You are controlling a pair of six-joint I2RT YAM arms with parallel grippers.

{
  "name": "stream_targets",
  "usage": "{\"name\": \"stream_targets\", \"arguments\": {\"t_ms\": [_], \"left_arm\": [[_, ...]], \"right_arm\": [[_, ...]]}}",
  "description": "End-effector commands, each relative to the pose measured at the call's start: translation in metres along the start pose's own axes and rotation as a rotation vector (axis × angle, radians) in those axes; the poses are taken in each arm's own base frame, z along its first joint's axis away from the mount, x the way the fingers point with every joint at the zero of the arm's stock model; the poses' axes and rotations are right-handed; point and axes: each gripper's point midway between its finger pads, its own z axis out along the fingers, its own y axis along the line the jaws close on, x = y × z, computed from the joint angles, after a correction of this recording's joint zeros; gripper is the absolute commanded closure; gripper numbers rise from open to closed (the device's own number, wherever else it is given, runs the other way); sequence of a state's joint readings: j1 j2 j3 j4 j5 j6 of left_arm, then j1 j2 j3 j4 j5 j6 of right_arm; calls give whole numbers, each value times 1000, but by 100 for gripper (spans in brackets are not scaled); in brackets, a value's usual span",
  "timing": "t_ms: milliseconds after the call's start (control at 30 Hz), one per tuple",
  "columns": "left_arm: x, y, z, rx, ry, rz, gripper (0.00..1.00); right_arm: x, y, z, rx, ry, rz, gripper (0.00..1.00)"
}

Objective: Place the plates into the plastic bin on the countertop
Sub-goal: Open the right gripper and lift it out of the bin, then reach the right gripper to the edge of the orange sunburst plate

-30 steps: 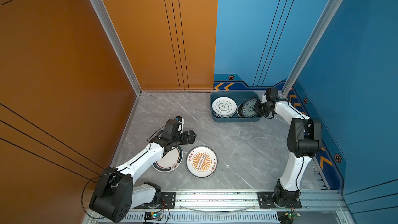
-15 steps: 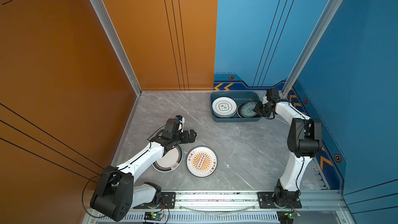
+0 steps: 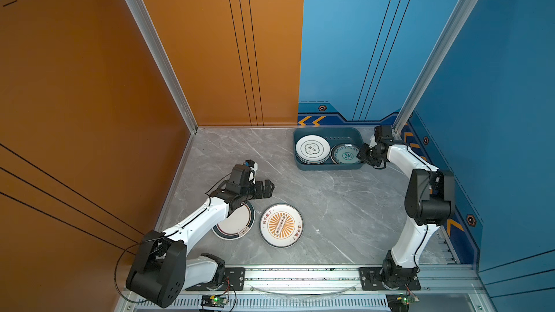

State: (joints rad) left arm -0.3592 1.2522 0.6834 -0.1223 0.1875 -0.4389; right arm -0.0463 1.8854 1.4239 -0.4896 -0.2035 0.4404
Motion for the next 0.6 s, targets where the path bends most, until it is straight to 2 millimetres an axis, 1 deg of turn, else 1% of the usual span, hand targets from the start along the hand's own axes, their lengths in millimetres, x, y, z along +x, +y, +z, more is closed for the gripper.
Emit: {"name": "stream_targets", "arguments": {"t_ms": [0, 100, 167, 200, 300, 367, 400, 467, 533, 567], "left_arm": [[-3, -6, -6, 31, -15, -3, 1], [-2, -5, -7, 26, -17, -4, 1], [-1, -4, -8, 25, -17, -2, 1], [-1, -4, -8, 23, -18, -4, 1], [1, -2, -8, 16, -20, -6, 1], [1, -1, -9, 12, -23, -6, 1], [1, 0, -9, 9, -24, -8, 1], [0, 1, -9, 6, -26, -9, 1], [-2, 2, -9, 1, -31, -11, 1], [-3, 2, -9, 0, -35, -10, 1]], "right_arm": [[5, -14, -16, 56, 0, -14, 60], [6, -13, -26, 58, -11, -20, 60], [8, -10, -34, 43, -20, -26, 59], [11, -6, -37, 20, -19, -33, 59], [24, 20, -50, -93, -16, -77, 58], [41, 41, -57, -174, 12, -124, 56], [53, 53, -59, -219, 41, -153, 56], [82, 78, -61, -310, 113, -209, 54], [121, 103, -62, -412, 208, -259, 53], [136, 113, -63, -454, 244, -274, 52]]}}
